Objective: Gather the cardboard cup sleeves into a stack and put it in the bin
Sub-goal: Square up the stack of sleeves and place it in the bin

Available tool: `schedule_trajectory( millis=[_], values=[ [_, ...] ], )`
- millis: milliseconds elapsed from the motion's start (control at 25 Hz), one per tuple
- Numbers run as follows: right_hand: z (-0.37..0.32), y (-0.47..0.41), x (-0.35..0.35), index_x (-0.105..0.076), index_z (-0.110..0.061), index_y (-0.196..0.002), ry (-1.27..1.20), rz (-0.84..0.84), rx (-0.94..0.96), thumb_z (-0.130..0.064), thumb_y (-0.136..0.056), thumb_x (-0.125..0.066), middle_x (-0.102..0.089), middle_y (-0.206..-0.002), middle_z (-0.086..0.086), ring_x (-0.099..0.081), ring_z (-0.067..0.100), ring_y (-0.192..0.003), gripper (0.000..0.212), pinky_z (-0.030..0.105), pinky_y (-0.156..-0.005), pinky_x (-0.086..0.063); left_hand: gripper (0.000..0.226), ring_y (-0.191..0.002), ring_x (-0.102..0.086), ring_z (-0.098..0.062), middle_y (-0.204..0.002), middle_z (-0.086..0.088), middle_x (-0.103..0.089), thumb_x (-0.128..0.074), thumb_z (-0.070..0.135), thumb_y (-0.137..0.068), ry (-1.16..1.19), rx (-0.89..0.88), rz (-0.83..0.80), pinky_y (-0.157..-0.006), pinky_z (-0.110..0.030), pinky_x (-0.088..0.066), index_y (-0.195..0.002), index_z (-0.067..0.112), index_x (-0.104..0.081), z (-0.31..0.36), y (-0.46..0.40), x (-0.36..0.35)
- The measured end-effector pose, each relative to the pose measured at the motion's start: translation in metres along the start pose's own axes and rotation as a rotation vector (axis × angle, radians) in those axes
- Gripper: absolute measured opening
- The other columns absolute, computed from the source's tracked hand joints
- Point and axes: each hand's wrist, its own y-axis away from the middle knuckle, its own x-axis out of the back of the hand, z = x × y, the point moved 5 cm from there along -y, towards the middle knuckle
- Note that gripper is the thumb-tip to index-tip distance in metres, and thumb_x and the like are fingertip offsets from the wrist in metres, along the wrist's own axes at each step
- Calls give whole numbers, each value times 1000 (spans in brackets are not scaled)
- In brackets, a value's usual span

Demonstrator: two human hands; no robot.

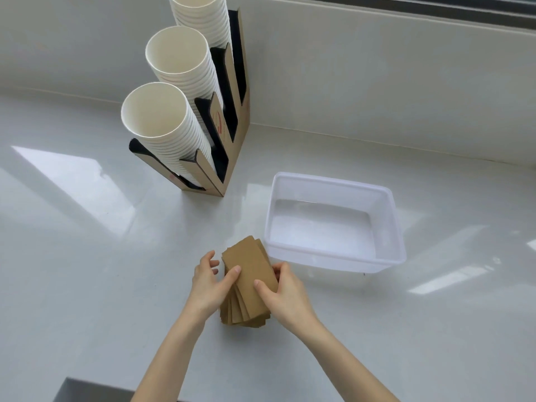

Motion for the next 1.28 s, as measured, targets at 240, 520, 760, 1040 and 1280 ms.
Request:
schedule_trajectory(
  millis=[240, 520, 760, 1040, 1280],
  values=[
    [13, -9, -13, -37, -10, -130, 1, -115, -134, -38, -86, -51, -48, -130, 10, -51, 25, -116, 53, 40, -97, -48, 69, -130, -38, -27, -143, -15, -36, -54, 34, -86, -11, 86, -89, -102, -34, -35, -140, 6, -22, -1, -2, -4],
    [9, -10, -28, -33, -14, -133, -118, -221, -161, -36, -88, -49, -44, -132, 9, -48, 24, -119, 53, 36, -100, -46, 42, -104, -58, -24, -120, -11, -58, -56, 24, -86, 204, 159, -208, -80, -32, -49, -124, 8, -46, -3, -1, -2],
    [10, -3, -26, -27, -20, -139, -68, -292, -136, -40, -88, -49, -33, -131, 8, -44, 22, -121, 60, 32, -101, -44, 43, -94, -60, -22, -108, -8, -62, -63, 20, -81, 318, 174, -264, -69, -30, -47, -120, 8, -50, -6, 7, 0],
    [3, 8, -19, -26, -23, -141, -129, -324, -57, -37, -88, -50, -34, -129, 4, -46, 17, -116, 59, 26, -97, -43, 69, -91, -59, -17, -101, -4, -59, -73, 23, -65, 407, 122, -267, -68, -27, -46, -123, 16, -36, -9, 11, 2],
    [0, 15, -11, -27, -25, -140, -145, -298, -1, -34, -87, -55, -35, -129, 3, -47, 15, -112, 61, 24, -93, -44, 39, -88, -59, -13, -96, 1, -64, -72, 25, -65, 447, 54, -302, -68, -25, -44, -100, 23, -55, -4, 21, -3]
  ],
)
